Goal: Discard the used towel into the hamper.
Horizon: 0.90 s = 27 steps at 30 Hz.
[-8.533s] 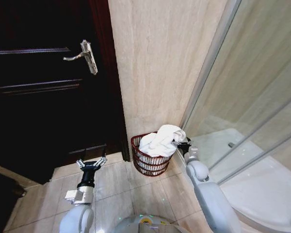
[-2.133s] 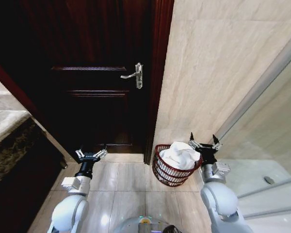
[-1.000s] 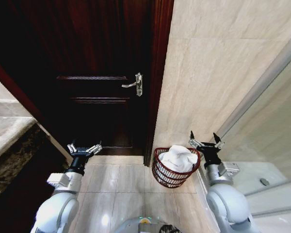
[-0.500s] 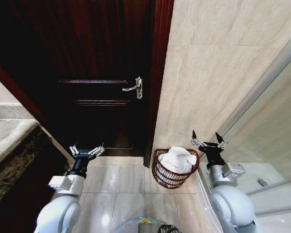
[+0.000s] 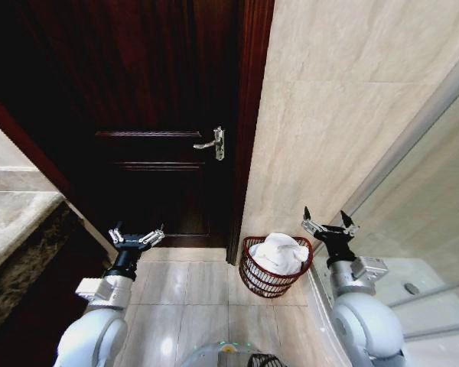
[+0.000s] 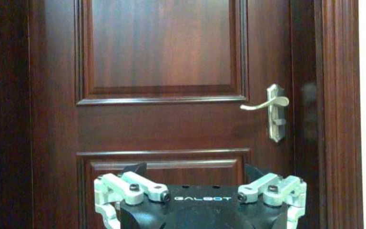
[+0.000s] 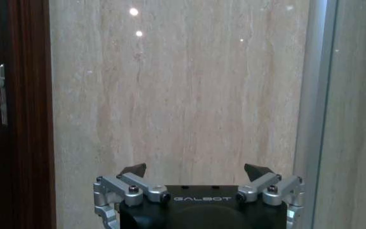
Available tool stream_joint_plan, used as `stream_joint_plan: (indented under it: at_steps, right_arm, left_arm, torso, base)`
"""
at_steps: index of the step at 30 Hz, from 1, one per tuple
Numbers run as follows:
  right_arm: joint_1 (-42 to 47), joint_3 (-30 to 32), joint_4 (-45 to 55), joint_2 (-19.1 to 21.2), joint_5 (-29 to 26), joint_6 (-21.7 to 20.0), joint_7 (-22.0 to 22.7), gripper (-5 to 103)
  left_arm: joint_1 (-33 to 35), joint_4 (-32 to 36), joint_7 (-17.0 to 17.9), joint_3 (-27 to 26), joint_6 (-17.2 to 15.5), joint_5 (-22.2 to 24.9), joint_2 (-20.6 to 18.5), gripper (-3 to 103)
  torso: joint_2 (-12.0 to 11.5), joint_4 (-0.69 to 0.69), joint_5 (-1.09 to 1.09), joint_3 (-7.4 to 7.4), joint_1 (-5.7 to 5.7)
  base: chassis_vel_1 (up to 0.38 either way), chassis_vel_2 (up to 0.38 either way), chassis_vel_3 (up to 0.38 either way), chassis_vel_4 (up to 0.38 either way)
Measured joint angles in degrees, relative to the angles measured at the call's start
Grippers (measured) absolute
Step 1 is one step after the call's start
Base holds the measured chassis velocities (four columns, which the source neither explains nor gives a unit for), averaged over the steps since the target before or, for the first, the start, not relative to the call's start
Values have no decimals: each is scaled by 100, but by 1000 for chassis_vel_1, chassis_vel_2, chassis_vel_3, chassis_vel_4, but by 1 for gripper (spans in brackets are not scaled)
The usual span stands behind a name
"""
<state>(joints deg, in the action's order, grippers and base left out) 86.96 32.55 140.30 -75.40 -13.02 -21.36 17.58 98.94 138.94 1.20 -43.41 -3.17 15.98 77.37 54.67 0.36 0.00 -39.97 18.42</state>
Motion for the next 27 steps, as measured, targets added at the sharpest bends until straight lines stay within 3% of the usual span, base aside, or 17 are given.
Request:
stream_joint_plan:
  at_steps: [27]
  right_arm:
    - [139, 155, 160, 19, -70, 2, -65, 100]
  left_arm:
    - [114, 135, -16, 29, 42, -18, 106, 100]
  torso:
    - [714, 0, 0, -399, 315]
  base:
    - [0, 0, 0, 0]
